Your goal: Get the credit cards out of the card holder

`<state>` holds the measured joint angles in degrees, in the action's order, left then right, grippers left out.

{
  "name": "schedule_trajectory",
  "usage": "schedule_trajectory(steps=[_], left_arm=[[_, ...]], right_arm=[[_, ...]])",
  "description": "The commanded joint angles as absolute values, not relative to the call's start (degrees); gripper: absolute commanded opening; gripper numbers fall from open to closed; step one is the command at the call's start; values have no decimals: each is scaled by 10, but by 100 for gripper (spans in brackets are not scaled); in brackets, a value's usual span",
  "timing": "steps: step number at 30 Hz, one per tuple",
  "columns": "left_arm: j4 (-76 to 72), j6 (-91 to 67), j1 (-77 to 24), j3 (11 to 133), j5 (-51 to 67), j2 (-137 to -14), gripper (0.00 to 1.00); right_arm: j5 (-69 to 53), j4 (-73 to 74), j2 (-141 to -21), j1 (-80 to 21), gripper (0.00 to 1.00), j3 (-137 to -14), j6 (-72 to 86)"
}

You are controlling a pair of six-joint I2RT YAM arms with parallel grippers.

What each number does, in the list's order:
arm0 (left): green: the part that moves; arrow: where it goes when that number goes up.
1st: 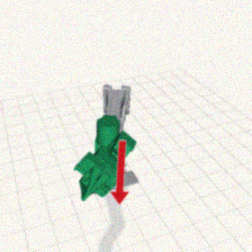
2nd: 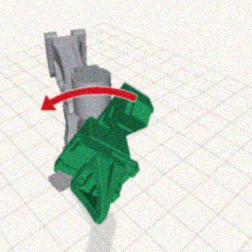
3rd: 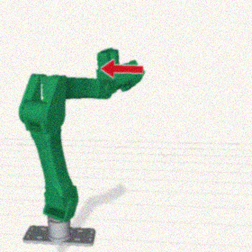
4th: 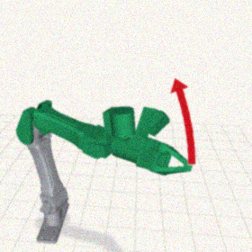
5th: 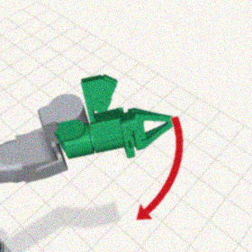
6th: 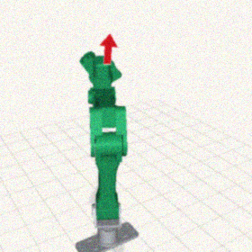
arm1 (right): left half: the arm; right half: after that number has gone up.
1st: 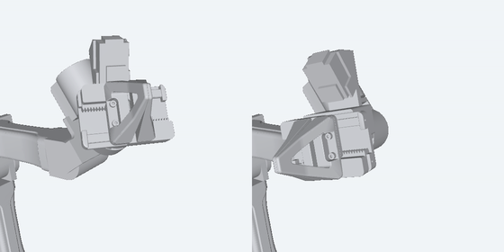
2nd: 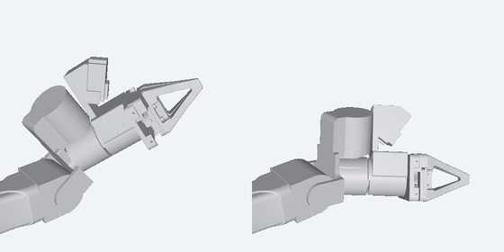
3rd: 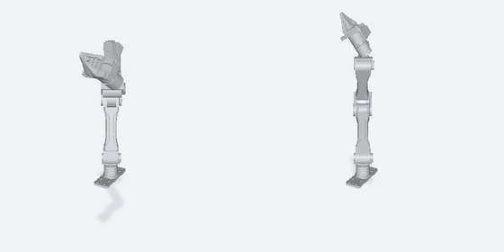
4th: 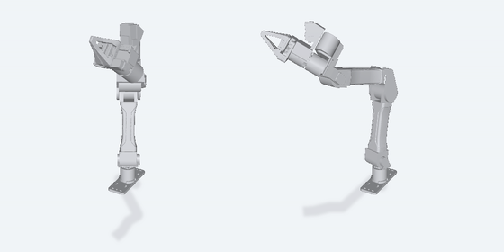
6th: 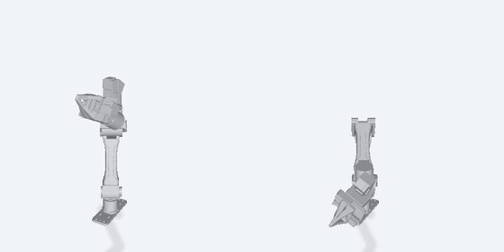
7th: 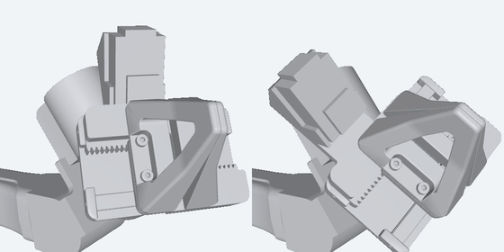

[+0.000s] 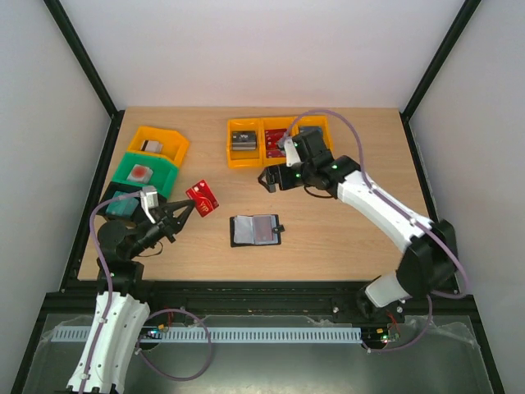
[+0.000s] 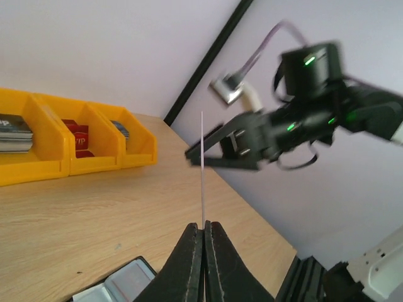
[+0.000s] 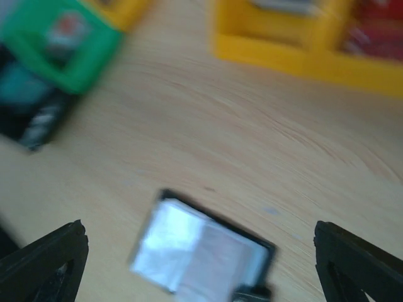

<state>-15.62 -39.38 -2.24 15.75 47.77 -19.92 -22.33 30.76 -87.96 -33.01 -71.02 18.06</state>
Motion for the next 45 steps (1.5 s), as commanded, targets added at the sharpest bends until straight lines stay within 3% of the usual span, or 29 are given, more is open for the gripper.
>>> schedule_trajectory(steps=[1,4,7,14,18,22,24,27,29,31,35,36,37,38,45], left_arm=[[-173,-337,-27,180,536,-193,2],[-168,-296,-35,196,575,-195,2],[-115,-226,-41,228,603,-199,2],[119,35,-61,327,613,-234,2],[124,49,-70,339,629,-246,2],[104,24,-72,339,635,-249,2],[105,20,-72,343,639,-249,2],[111,23,-72,345,643,-250,2],[114,23,-72,345,647,-251,2],[114,23,-72,346,649,-250,2],[95,-12,-72,343,633,-247,2],[78,-37,-72,337,622,-242,15],[55,-65,-71,328,613,-236,39],[25,-99,-70,317,605,-228,54],[-254,-342,-70,235,548,-176,58]], right_arm=[[-357,282,-795,-395,95,-744,55],[-518,116,-753,-433,96,-697,69],[-582,50,-756,-441,92,-710,96],[-563,197,-801,-492,79,-830,-11],[-518,280,-836,-521,63,-875,-55],[-527,339,-865,-536,60,-901,-89],[-524,350,-872,-538,50,-904,-92],[-505,341,-873,-538,19,-898,-81],[-497,329,-869,-539,15,-893,-74],[-488,318,-865,-538,3,-889,-68],[-461,272,-841,-538,2,-875,-38],[-443,249,-832,-535,2,-871,-19],[-432,225,-822,-531,2,-866,3],[-431,185,-811,-522,2,-856,30],[-518,-401,-714,-506,2,-632,338]])
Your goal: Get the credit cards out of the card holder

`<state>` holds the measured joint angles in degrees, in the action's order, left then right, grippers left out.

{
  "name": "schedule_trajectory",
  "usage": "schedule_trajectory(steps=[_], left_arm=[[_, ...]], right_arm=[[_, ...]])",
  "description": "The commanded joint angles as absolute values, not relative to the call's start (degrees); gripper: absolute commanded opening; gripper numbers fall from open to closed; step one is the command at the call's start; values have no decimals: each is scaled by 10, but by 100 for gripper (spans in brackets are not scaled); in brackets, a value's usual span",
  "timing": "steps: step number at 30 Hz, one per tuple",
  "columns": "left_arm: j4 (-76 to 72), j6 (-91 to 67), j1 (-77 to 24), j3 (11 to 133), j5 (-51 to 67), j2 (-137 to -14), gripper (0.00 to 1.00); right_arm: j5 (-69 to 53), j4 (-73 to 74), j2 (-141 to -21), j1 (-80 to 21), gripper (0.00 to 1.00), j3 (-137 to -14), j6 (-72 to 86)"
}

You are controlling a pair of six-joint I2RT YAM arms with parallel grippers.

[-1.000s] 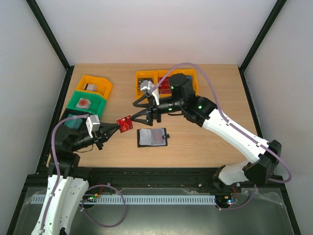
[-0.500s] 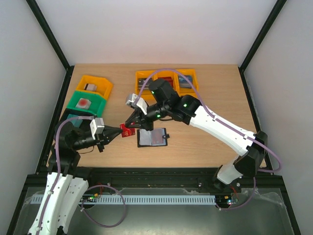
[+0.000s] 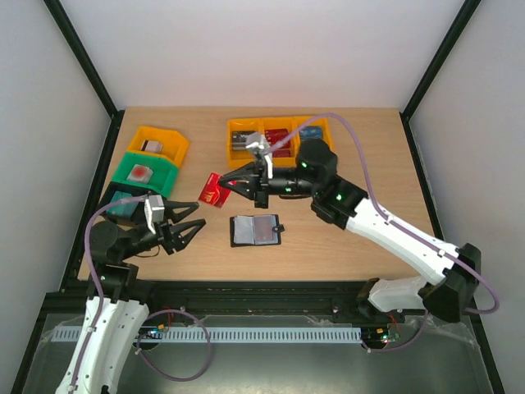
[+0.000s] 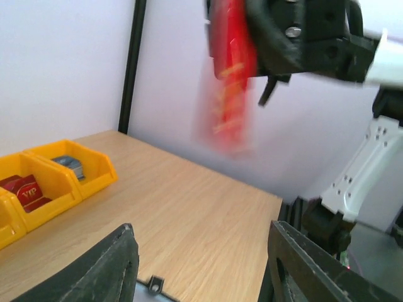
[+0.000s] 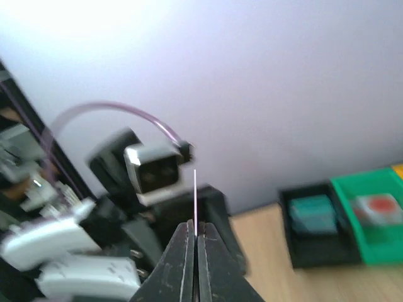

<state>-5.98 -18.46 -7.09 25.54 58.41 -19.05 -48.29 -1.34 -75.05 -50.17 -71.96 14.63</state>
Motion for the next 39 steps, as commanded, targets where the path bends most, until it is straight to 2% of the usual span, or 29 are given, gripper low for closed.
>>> schedule_trajectory(steps=[1,8,14,15,17,19,22,25,30,31,35,36,37,39], left_arm=[[-272,-354,-70,242,545,-183,58],[-386,-430,-80,267,526,-224,65],[-371,-403,-102,278,562,-227,64],[-359,-391,-103,283,569,-226,65],[-297,-337,-102,300,591,-220,66],[-158,-224,-102,330,608,-213,70],[42,-48,-103,386,579,-217,71],[111,31,-102,404,537,-232,71],[142,65,-103,413,552,-255,70],[146,66,-103,413,560,-259,65],[160,73,-104,408,589,-264,36],[160,74,-104,407,595,-264,23],[159,76,-104,406,604,-263,6],[159,76,-104,406,621,-261,2]], right_arm=[[-512,-420,-715,-506,2,-623,346],[-503,-433,-743,-531,2,-631,337],[-506,-396,-751,-531,2,-645,307],[-509,-350,-751,-531,2,-660,271],[-500,-158,-749,-531,2,-719,133],[-469,39,-753,-531,2,-794,-27],[-433,246,-778,-536,2,-883,-127],[-413,350,-805,-566,2,-920,-164],[-353,429,-859,-614,2,-975,-195],[-354,433,-866,-618,2,-983,-198],[-381,413,-870,-623,2,-985,-204],[-386,409,-870,-623,2,-985,-204],[-390,406,-870,-624,2,-985,-205],[-386,398,-866,-623,2,-980,-204]])
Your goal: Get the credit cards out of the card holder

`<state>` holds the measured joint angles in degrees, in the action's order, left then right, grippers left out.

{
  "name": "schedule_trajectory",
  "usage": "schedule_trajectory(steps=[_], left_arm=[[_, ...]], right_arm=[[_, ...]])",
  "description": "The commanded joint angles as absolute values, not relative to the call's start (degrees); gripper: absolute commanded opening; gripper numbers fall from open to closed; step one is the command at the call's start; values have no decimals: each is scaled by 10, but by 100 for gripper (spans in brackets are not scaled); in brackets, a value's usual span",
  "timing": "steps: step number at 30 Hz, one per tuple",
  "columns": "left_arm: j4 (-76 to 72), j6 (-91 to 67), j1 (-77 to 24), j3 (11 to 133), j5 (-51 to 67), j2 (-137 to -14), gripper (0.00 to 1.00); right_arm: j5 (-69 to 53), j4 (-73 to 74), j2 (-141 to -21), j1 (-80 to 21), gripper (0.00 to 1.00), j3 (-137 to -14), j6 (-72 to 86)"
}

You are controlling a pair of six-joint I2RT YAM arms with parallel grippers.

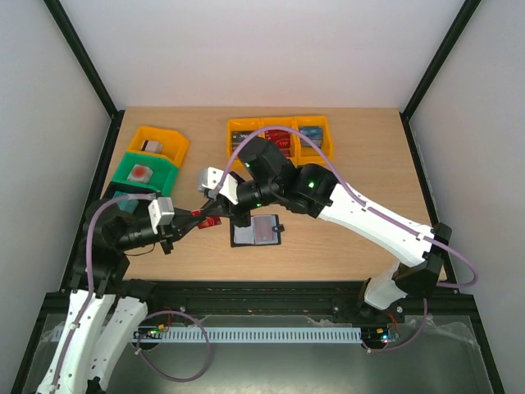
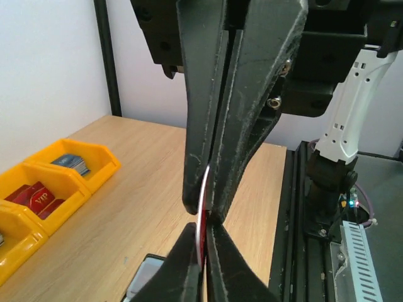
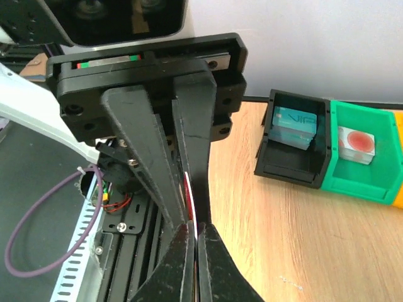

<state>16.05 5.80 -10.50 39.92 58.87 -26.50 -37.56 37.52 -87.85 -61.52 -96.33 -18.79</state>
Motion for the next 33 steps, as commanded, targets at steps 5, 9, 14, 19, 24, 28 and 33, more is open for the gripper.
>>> schedule_trajectory(steps=[5,9,14,19,24,28,33], left_arm=[[27,-105,-102,383,588,-241,2],[-254,-375,-84,307,529,-201,2],[-430,-525,-44,299,492,-211,2],[-442,-555,-37,296,480,-205,2],[-450,-567,-37,284,470,-204,2],[-458,-569,-37,286,468,-207,2],[-453,-567,-37,288,468,-205,2]], right_arm=[[-350,292,-811,-607,44,-895,-162],[-471,42,-742,-552,79,-743,-12],[-500,-324,-727,-547,86,-605,248],[-470,-580,-769,-548,60,-553,438],[-483,-599,-794,-558,53,-581,433],[-485,-588,-809,-566,41,-597,429],[-486,-566,-816,-571,40,-607,417]])
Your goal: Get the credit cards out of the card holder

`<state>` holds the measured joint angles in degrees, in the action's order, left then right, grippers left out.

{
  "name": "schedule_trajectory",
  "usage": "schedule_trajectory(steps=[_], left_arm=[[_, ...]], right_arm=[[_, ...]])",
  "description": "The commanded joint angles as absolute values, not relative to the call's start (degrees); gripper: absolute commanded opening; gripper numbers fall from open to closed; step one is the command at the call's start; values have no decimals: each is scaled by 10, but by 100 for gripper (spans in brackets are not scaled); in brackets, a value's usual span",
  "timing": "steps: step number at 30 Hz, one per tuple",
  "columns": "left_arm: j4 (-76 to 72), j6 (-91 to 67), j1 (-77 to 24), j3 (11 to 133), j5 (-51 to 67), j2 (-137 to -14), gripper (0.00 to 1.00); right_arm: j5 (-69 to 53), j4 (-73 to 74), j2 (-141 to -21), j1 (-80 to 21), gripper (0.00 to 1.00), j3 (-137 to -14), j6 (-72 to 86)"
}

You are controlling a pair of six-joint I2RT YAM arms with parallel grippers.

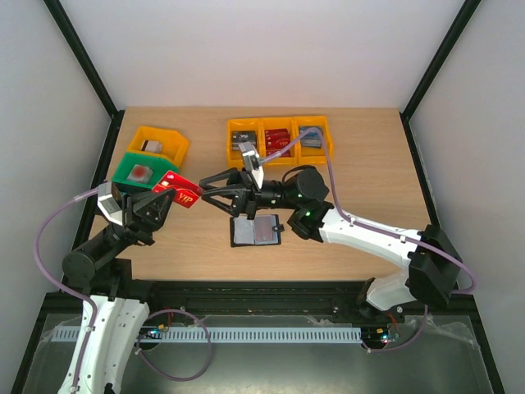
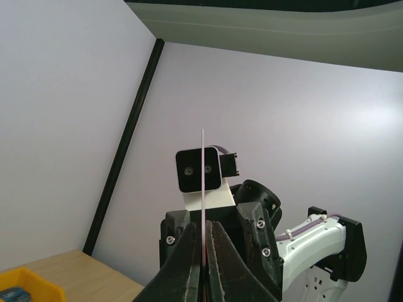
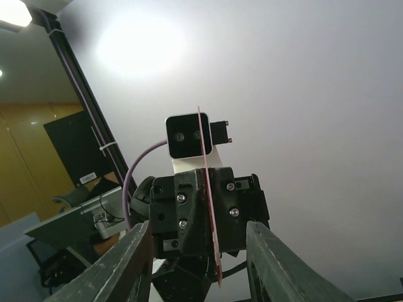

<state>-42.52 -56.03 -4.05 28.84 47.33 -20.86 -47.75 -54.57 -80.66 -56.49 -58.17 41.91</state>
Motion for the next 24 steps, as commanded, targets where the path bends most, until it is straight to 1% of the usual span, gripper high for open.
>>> schedule_trajectory(steps=[1,3,4,6,8,9,12,14,15,16,17,18,21,24], left_arm=[[-457,-568,-37,288,466,-206,2],[-460,-569,-37,288,466,-207,2],[-459,-569,-37,287,466,-207,2],[-457,-568,-37,286,465,-205,2],[-457,-566,-37,284,464,-205,2],[-455,-564,-37,283,465,-205,2],[-444,-551,-39,283,473,-205,2],[-408,-530,-41,284,478,-203,4],[-367,-508,-41,289,479,-200,18],[-302,-465,-41,297,480,-196,37],[-224,-402,-41,316,484,-192,49],[-132,-335,-42,337,494,-190,53],[88,-106,-46,405,545,-200,62],[235,78,-54,451,550,-224,68]], right_arm=[[-485,-557,-818,-574,40,-610,412],[-485,-545,-822,-577,37,-615,406],[-487,-539,-824,-579,34,-619,401],[-490,-520,-825,-582,21,-627,390],[-490,-498,-821,-583,4,-632,373],[-486,-473,-813,-583,2,-634,347],[-450,-362,-765,-581,2,-639,235],[-425,-259,-734,-575,2,-651,150],[-416,-170,-722,-570,2,-668,101],[-407,-87,-714,-564,2,-690,51],[-390,-6,-708,-562,2,-714,-4],[-367,65,-705,-562,2,-739,-53],[-301,225,-711,-563,2,-797,-129],[-242,319,-729,-578,2,-834,-155]])
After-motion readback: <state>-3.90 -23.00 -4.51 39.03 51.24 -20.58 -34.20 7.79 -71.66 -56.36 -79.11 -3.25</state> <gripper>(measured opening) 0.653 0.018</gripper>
